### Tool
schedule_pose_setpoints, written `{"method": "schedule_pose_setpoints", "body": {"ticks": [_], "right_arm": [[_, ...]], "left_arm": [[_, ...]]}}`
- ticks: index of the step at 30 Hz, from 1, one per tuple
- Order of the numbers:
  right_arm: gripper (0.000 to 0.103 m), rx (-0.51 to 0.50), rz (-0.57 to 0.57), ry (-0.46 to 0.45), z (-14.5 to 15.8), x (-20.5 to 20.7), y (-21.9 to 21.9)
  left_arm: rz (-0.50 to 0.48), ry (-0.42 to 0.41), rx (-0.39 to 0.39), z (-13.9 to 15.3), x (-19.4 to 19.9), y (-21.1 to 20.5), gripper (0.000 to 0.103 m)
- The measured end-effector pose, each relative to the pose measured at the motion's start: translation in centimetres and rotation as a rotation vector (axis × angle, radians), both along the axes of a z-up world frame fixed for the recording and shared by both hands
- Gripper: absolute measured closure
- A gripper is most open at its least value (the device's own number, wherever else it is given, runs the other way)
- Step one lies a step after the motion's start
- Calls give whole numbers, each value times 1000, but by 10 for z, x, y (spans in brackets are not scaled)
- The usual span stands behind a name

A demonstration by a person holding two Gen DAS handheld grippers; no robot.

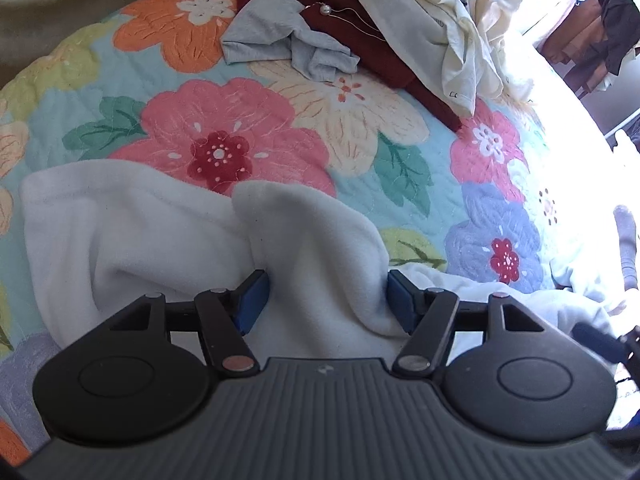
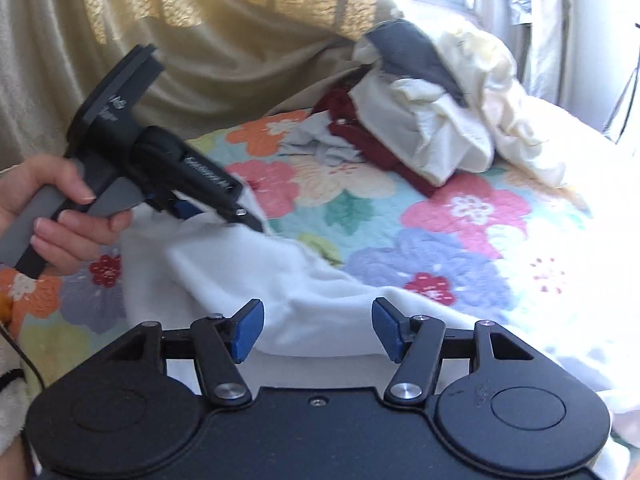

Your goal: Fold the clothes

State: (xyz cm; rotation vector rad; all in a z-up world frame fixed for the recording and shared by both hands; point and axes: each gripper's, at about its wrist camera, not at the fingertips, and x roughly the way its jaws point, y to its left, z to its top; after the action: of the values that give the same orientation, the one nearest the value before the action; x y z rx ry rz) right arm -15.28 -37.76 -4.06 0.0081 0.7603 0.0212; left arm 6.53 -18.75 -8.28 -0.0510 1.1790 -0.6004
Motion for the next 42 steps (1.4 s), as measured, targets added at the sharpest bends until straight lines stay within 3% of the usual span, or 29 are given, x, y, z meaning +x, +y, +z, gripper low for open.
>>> {"method": "schedule_pose_setpoints", "body": {"ticks": [5,8,10,13,15,16,17,19,22,25,28,32,37,40,42], "right_arm": [[38,-145,-107,6,9,-2,-39],[28,-122,-83,15,12,3,-56],[20,-43,-65,41,7,11,-68],[20,9,-48,61,-5,24,-76],[44,53,-42,108,-18,28,-78],[81,116,-47,156,-27,30,-80],[84,185,-62,202,-36,28,-82],[84,229,-39,232,-46,14,-75],[84,181,45,251,-49,-5,-57],[84,205,90,280,-50,-15,-51],[77,209,130,285,-45,-16,-51],[55,247,125,199,-22,-18,-59],[55,200,63,102,0,-15,-74],[55,229,12,119,-3,-5,-91],[55,207,41,195,-16,4,-91]], "left_arm": [[25,-14,16,-4,-2,-4,38],[8,-45,28,-4,-4,-7,39],[-37,-98,70,-2,-10,-12,57],[-74,-142,121,6,-17,-19,72],[-81,-158,138,10,-23,-20,73],[-85,-166,148,12,-26,-21,73],[-95,-178,156,13,-29,-20,73],[-116,-203,171,16,-35,-21,72],[-135,-227,182,19,-41,-21,71],[-136,-232,189,19,-43,-23,70],[-156,-261,217,16,-45,-27,67],[-165,-278,250,11,-46,-31,66],[-172,-307,222,11,-46,-29,68],[-170,-306,214,11,-46,-29,70],[-165,-303,208,11,-45,-29,71]]}}
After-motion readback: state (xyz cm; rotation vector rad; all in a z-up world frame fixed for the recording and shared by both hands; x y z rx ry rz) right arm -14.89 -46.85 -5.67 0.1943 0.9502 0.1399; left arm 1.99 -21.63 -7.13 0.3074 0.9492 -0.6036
